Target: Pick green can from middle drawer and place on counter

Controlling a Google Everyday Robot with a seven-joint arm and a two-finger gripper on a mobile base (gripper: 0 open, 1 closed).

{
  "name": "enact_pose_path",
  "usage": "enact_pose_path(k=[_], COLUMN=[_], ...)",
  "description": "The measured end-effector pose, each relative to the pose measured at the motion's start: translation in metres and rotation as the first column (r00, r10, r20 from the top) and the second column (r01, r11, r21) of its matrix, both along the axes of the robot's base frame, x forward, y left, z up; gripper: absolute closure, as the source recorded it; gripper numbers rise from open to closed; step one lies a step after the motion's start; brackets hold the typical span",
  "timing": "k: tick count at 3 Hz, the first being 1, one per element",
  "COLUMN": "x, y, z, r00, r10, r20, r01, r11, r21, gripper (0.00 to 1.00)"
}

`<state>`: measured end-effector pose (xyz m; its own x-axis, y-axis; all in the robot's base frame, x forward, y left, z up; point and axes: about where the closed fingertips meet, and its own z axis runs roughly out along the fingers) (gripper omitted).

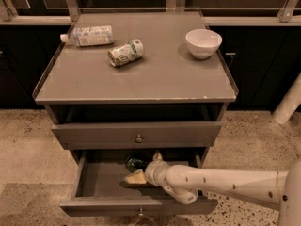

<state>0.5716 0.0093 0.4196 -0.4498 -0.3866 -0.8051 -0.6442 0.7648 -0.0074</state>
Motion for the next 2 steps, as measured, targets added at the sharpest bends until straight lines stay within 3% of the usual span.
enact_pose_path(k=[2], x=[0.004], y=[0.021], z=[-0.030], r00=[0.9989], r10=[-0.007], r20=[-0.045], r01=[0.008], r11=[1.000], r21=[0.016], gripper=[0.00])
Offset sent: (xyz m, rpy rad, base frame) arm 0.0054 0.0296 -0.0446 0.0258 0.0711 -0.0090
